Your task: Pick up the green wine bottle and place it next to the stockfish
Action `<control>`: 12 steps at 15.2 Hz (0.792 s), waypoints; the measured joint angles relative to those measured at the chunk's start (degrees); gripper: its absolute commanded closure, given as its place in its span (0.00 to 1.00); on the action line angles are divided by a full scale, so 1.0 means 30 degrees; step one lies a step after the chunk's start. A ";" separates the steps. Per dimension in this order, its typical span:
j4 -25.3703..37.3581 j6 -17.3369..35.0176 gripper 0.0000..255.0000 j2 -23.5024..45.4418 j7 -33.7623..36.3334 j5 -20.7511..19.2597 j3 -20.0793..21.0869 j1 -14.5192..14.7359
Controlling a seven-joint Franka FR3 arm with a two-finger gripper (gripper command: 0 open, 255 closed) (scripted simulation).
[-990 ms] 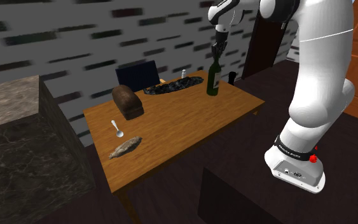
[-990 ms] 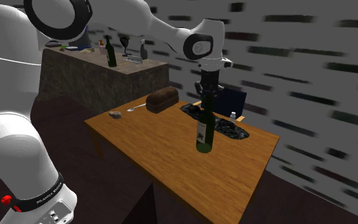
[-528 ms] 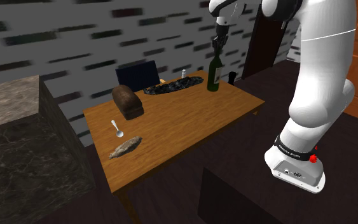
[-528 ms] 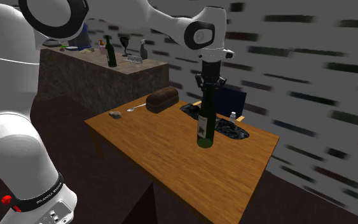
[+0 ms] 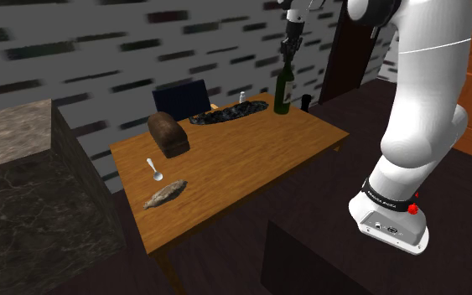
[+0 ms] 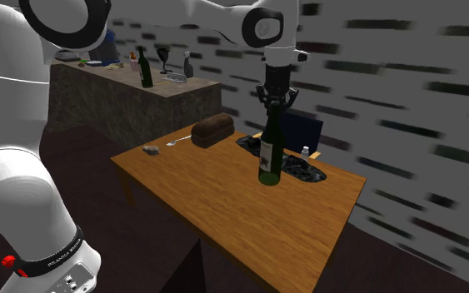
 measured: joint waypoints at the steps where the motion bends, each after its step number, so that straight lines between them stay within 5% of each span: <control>1: -0.0305 0.0038 1.00 -0.0305 0.0230 -0.0144 0.0012 0.0226; 12: -0.5823 0.1801 1.00 -0.4684 0.5005 -0.2414 0.1126 0.3893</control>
